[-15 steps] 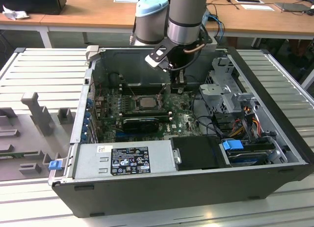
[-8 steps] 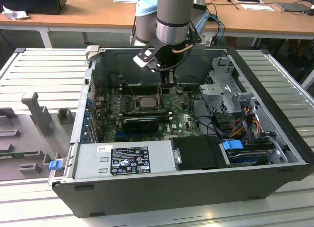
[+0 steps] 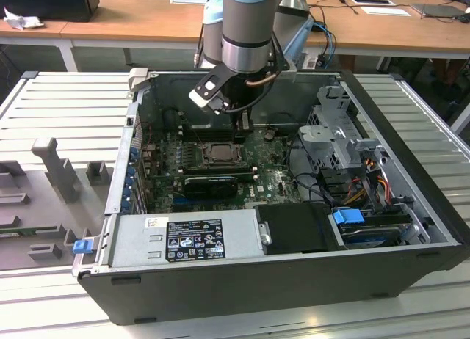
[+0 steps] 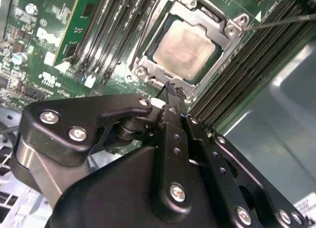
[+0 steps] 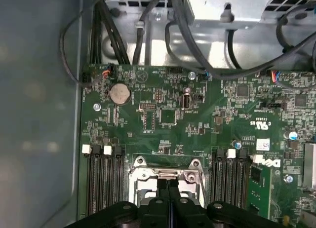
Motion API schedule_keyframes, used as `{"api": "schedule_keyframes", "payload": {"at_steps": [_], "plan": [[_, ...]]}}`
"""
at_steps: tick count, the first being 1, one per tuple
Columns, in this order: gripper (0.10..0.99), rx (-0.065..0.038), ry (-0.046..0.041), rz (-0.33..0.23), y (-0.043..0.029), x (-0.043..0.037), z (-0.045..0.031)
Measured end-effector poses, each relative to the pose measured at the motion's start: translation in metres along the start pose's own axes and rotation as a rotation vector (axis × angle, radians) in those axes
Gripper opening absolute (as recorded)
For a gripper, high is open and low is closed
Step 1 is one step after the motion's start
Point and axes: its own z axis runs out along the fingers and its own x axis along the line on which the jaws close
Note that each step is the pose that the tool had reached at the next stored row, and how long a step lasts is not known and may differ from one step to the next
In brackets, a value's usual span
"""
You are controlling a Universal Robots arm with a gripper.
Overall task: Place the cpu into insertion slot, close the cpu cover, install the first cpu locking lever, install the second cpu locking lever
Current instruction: 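Close the cpu cover, then install the first cpu locking lever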
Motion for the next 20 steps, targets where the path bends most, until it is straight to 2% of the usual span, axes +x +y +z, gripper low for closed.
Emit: {"api": "schedule_keyframes", "payload": {"at_steps": [2,7,17,20], "plan": [[0.106,0.000,0.0005,-0.005,-0.0040,0.0000,0.0030],[0.106,0.000,0.0008,-0.012,-0.0152,0.0004,0.0032],[0.106,0.000,0.0007,-0.012,-0.0251,0.0008,0.0029],[0.106,0.000,0.0007,-0.011,-0.0251,0.0009,-0.0024]]}}
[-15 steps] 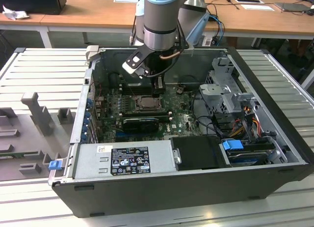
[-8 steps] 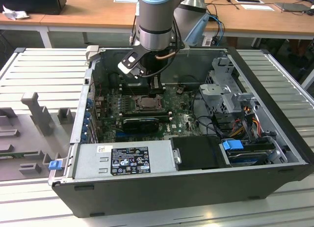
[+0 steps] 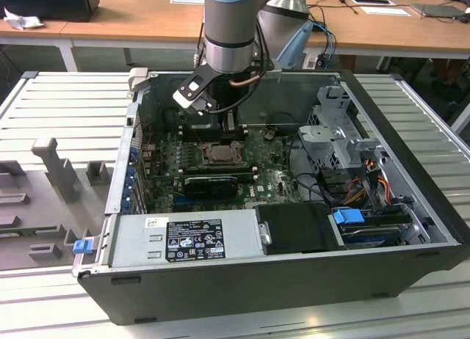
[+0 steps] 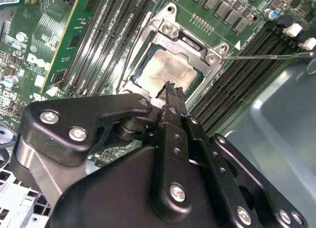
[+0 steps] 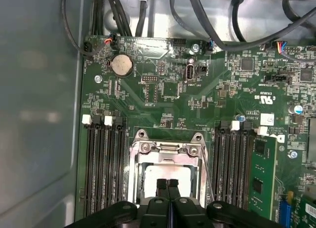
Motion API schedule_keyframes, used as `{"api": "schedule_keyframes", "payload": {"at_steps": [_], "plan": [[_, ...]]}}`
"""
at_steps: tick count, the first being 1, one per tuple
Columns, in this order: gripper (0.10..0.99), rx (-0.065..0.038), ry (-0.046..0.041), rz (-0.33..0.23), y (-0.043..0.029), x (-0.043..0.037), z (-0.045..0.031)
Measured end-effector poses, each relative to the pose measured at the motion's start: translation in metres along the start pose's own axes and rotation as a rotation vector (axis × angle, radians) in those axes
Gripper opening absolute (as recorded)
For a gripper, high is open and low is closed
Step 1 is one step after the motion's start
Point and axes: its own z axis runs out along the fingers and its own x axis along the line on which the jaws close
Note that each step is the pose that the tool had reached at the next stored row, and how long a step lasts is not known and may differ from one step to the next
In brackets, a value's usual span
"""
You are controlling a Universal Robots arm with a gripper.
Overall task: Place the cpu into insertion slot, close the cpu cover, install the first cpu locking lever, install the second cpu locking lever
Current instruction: 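Install the first cpu locking lever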
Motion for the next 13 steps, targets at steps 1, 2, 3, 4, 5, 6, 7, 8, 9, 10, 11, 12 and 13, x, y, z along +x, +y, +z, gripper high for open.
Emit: {"api": "schedule_keyframes", "payload": {"at_steps": [1,2,3,4,5,6,7,8,9,10,11,12,13], "plan": [[0.106,0.000,0.0000,0.000,0.0001,0.0001,-0.0031],[0.106,0.000,-0.0001,0.000,0.0001,0.0002,-0.0053],[0.106,0.000,0.0000,0.000,0.0002,0.0003,-0.0086],[0.106,0.000,0.0000,0.000,0.0003,0.0004,-0.0127],[0.106,0.000,0.0000,0.000,0.0004,0.0005,-0.0158],[0.106,0.000,0.0000,0.000,0.0004,0.0006,-0.0190],[0.106,0.000,-0.0001,0.000,0.0005,0.0006,-0.0214],[0.106,0.000,-0.0001,0.000,0.0005,0.0007,-0.0237],[0.106,0.000,0.0000,0.000,0.0007,0.0009,-0.0292],[0.106,0.000,-0.0001,0.000,0.0007,0.0009,-0.0317],[0.106,0.000,-0.0001,0.000,0.0007,0.0010,-0.0334],[0.106,0.000,0.0000,0.000,0.0008,0.0010,-0.0341],[0.106,0.000,0.0001,-0.001,0.0008,0.0010,-0.0341]]}}
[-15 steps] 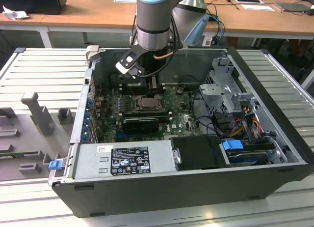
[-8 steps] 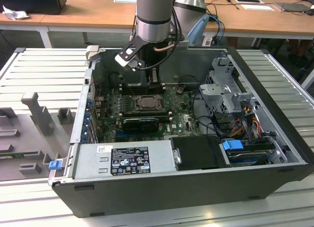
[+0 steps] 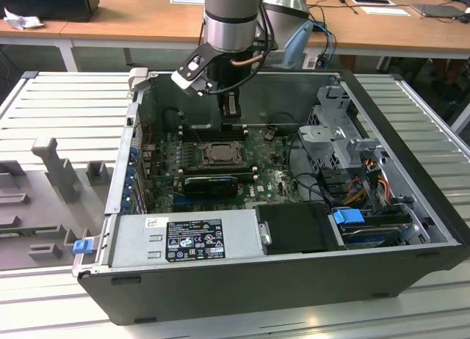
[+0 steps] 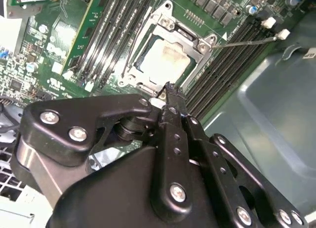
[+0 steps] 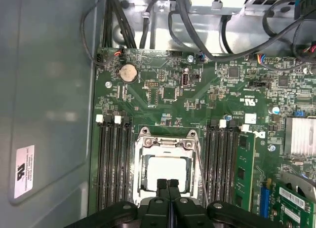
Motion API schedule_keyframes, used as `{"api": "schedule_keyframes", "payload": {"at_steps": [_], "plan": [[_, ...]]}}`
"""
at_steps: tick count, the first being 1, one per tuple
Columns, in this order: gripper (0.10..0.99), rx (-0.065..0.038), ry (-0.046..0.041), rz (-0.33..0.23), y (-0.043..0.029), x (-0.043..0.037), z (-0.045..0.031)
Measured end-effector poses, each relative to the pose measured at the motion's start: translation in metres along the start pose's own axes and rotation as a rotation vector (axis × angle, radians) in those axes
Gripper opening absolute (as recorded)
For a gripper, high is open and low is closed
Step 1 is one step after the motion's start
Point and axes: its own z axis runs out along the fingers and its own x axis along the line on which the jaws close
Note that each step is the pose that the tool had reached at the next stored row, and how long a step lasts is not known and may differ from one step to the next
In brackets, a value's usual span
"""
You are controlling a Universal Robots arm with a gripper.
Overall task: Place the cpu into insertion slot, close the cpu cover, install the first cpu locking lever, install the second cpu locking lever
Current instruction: 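Install the first cpu locking lever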
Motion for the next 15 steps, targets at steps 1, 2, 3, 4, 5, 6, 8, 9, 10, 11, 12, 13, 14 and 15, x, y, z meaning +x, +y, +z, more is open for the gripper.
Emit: {"api": "schedule_keyframes", "payload": {"at_steps": [1,2,3,4,5,6,8,9,10,11,12,13,14,15], "plan": [[0.106,0.000,0.0002,-0.011,0.0000,0.0000,0.0000],[0.106,0.002,0.0009,-0.049,0.0000,0.0000,-0.0001],[0.106,0.002,0.0011,-0.057,0.0000,0.0000,-0.0001],[0.106,0.002,0.0013,-0.065,0.0000,0.0000,-0.0001],[0.106,0.002,0.0015,-0.076,0.0000,0.0000,-0.0001],[0.106,0.002,0.0016,-0.080,0.0000,0.0000,-0.0001],[0.106,0.003,0.0020,-0.097,0.0000,0.0000,-0.0001],[0.106,0.004,0.0025,-0.120,0.0000,0.0000,-0.0001],[0.106,0.004,0.0029,-0.140,0.0000,0.0000,-0.0001],[0.106,0.005,0.0033,-0.156,0.0000,0.0000,-0.0001],[0.106,0.005,0.0035,-0.165,0.0000,0.0000,-0.0001],[0.106,0.005,0.0038,-0.179,0.0000,0.0000,-0.0001],[0.106,0.006,0.0042,-0.197,0.0000,0.0000,-0.0001],[0.106,0.006,0.0046,-0.215,0.0000,0.0000,-0.0001]]}}
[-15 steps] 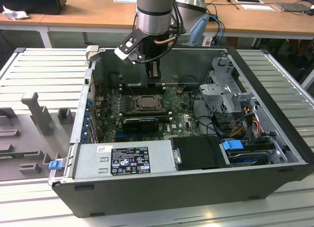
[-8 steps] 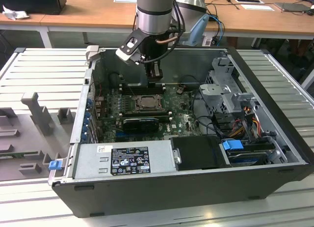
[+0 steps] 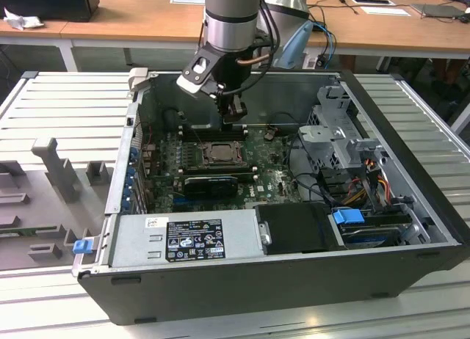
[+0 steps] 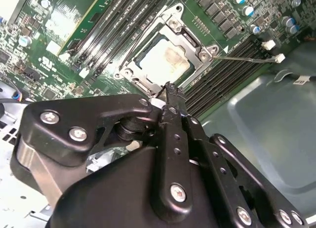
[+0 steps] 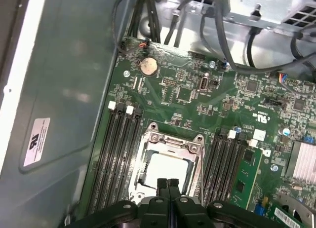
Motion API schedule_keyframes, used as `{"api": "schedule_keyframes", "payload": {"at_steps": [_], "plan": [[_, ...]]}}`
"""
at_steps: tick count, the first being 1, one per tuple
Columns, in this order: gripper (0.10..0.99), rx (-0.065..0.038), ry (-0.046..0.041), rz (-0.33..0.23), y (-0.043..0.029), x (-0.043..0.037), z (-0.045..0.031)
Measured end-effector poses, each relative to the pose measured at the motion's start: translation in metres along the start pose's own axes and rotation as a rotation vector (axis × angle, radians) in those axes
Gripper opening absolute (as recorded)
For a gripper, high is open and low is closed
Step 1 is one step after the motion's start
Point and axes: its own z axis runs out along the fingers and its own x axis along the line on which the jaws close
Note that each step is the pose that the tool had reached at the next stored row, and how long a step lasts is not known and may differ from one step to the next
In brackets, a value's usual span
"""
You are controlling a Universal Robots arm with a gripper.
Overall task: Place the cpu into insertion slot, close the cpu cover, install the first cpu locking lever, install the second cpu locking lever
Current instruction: 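Install the first cpu locking lever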
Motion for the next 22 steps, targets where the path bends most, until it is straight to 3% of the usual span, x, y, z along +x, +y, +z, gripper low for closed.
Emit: {"api": "schedule_keyframes", "payload": {"at_steps": [20,22], "plan": [[0.106,0.007,0.0051,-0.232,0.0000,0.0000,0.0000],[0.106,0.008,0.0062,-0.280,0.0000,0.0000,0.0000]]}}
